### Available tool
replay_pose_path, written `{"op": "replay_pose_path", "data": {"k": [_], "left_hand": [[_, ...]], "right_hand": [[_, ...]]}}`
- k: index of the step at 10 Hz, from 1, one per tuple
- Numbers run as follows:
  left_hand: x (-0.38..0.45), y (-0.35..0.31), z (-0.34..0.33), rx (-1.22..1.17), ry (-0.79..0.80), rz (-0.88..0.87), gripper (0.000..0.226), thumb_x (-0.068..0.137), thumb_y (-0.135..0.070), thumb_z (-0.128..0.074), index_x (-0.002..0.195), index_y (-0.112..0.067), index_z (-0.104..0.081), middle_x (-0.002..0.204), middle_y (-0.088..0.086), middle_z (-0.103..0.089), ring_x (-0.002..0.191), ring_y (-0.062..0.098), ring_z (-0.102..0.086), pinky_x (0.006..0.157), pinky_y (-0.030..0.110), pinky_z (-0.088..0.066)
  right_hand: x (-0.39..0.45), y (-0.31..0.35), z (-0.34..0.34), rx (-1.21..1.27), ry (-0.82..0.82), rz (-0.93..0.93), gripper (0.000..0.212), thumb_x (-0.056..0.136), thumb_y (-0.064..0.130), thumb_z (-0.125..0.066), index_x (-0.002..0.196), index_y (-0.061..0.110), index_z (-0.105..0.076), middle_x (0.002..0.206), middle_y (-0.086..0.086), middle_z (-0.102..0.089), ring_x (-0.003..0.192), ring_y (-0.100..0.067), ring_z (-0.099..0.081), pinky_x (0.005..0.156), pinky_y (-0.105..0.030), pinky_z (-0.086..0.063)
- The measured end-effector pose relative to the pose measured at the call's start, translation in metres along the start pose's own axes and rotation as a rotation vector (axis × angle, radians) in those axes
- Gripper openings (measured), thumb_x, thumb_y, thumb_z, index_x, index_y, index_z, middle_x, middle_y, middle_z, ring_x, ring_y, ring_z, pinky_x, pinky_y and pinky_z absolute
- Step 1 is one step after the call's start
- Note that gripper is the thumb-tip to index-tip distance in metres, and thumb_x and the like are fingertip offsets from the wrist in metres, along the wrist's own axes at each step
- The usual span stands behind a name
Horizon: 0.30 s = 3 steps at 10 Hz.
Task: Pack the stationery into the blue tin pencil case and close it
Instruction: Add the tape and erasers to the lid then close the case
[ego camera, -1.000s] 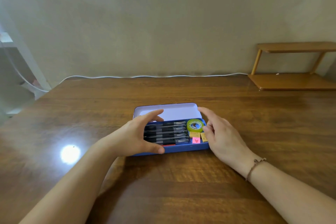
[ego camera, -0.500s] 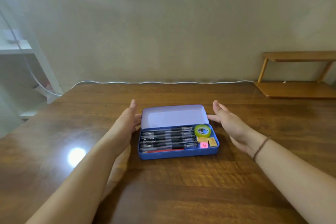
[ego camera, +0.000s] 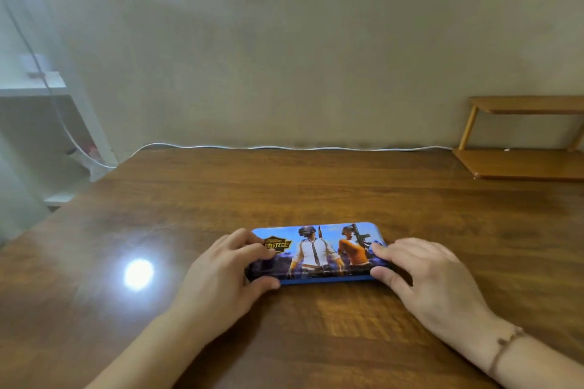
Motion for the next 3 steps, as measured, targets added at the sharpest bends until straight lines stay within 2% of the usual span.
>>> {"op": "replay_pose_path", "data": {"k": [1,2,3], "left_hand": [[0.009,-0.002,-0.009,0.087,-0.044,-0.032,0.038,0.075,-0.055,-0.062,0.103,-0.031,-0.072,0.105,-0.014,-0.065,0.091,0.017,-0.066,0.069,0.029,-0.055],[0.036,0.001,-0.02,0.055,-0.04,0.057,0.034,0.078,-0.04,-0.074,0.11,-0.027,-0.071,0.113,-0.009,-0.065,0.097,0.023,-0.066,0.075,0.031,-0.052],[0.045,0.007,-0.023,-0.033,-0.043,0.166,0.037,0.079,-0.039,-0.075,0.114,-0.03,-0.067,0.127,-0.014,-0.056,0.104,0.018,-0.064,0.082,0.03,-0.049]], "right_hand": [[0.013,0.002,-0.003,-0.127,0.006,-0.002,0.04,0.086,0.05,-0.049,0.102,0.024,-0.074,0.089,0.008,-0.074,0.098,-0.023,-0.067,0.076,-0.04,-0.054],[0.044,-0.003,-0.011,-0.111,0.079,-0.128,0.03,0.088,0.043,-0.058,0.111,0.026,-0.069,0.107,0.008,-0.068,0.112,-0.02,-0.056,0.084,-0.04,-0.051],[0.058,-0.007,-0.017,0.014,0.132,-0.223,0.037,0.09,0.044,-0.056,0.124,0.028,-0.059,0.122,0.008,-0.059,0.119,-0.016,-0.049,0.094,-0.037,-0.046]]}}
Point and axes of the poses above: each hand's wrist, its own x-axis towards the middle knuckle, its own z-axis out of the back of the hand, y = z × x, the point moved 5 cm from there along x, towards the middle knuckle
